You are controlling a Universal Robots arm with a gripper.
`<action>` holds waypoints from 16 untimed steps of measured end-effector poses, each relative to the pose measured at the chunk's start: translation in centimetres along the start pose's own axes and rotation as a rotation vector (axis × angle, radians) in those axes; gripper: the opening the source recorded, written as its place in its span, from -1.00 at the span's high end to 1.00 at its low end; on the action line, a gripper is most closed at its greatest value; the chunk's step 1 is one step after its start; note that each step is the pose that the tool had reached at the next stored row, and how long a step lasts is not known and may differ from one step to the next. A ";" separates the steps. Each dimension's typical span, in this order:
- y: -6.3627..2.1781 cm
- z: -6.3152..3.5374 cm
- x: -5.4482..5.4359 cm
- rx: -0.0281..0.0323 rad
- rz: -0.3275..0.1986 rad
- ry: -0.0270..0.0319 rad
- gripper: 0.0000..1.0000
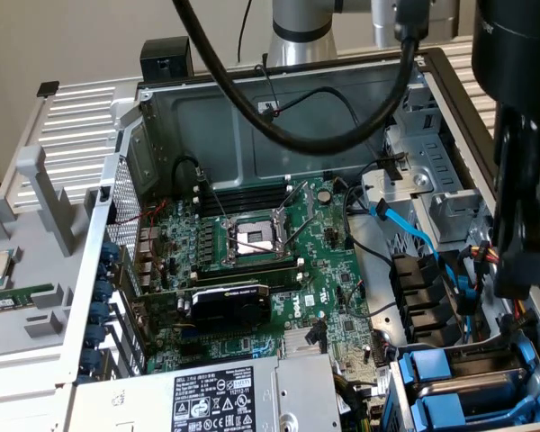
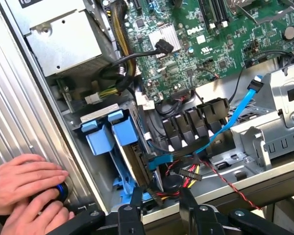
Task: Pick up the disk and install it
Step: 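Insert the first disk wire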
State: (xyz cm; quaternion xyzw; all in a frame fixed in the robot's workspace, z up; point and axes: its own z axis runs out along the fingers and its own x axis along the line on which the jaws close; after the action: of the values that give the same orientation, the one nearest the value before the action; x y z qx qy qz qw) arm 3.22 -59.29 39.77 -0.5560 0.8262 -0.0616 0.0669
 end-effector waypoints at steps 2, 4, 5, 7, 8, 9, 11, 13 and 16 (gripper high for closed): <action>-0.25 0.02 0.6 -0.0060 0.003 -0.0146 0.14; -0.50 0.04 1.2 -0.0129 0.006 -0.0309 0.14; -0.63 0.06 1.6 -0.0155 0.007 -0.0367 0.14; -0.81 0.07 2.0 -0.0174 0.007 -0.0405 0.14; -0.83 0.06 2.1 -0.0178 0.002 -0.0409 0.14; -0.84 0.06 2.1 -0.0186 -0.009 -0.0430 0.14; -0.84 0.07 2.1 -0.0209 -0.046 -0.0491 0.14; -0.84 0.08 2.1 -0.0232 -0.082 -0.0553 0.14; -0.84 0.09 2.1 -0.0266 -0.135 -0.0643 0.14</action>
State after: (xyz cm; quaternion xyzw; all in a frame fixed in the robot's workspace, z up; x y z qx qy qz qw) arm 3.22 -61.56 39.75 -0.6130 0.7850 -0.0371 0.0817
